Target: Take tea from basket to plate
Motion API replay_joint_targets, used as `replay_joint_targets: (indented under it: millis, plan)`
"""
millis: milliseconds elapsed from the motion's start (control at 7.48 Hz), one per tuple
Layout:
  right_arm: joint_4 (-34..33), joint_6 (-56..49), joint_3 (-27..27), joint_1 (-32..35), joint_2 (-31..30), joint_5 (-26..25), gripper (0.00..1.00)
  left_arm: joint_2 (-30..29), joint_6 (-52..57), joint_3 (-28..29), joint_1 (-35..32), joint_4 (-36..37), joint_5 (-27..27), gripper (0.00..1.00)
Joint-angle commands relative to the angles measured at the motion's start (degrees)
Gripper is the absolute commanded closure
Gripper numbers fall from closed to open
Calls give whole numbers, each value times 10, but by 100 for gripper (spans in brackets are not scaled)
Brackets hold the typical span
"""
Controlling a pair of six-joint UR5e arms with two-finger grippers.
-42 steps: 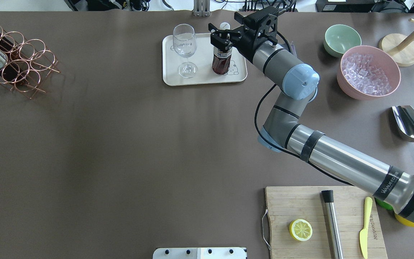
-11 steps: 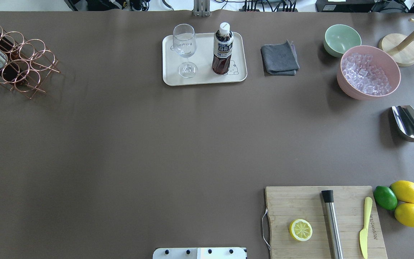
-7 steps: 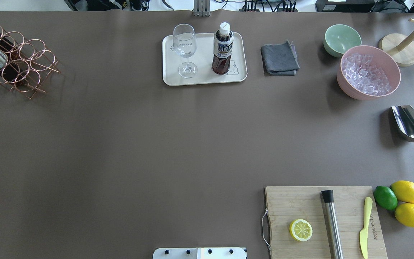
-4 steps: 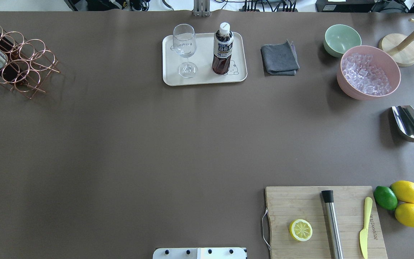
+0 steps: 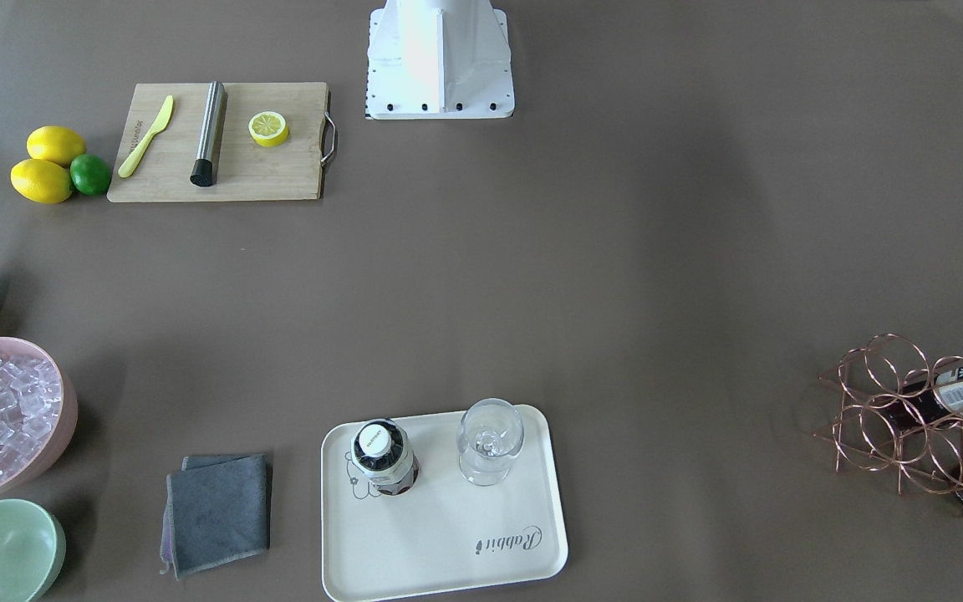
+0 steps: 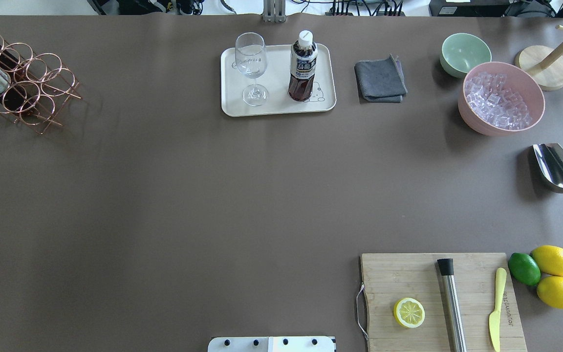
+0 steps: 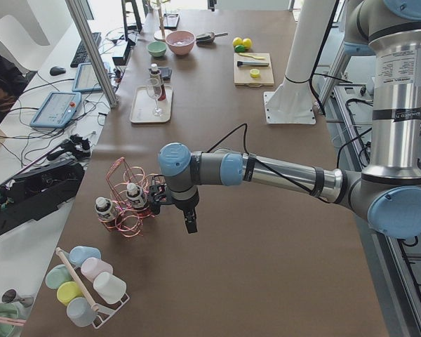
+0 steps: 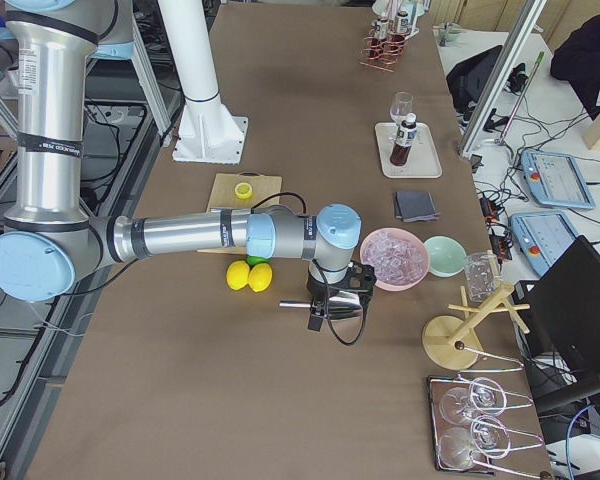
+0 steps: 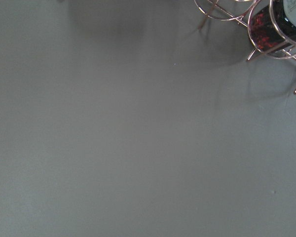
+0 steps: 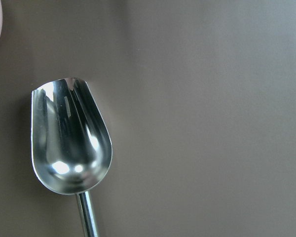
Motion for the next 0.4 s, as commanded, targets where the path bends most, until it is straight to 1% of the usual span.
replay_joint_targets:
  millis: [0, 267]
  plan:
    - [0, 0, 0, 0, 0, 0, 0, 0, 0, 0, -1, 0, 0, 2]
    - [0, -1, -1, 0, 0, 0, 0, 0, 0, 0, -1, 0, 0, 2]
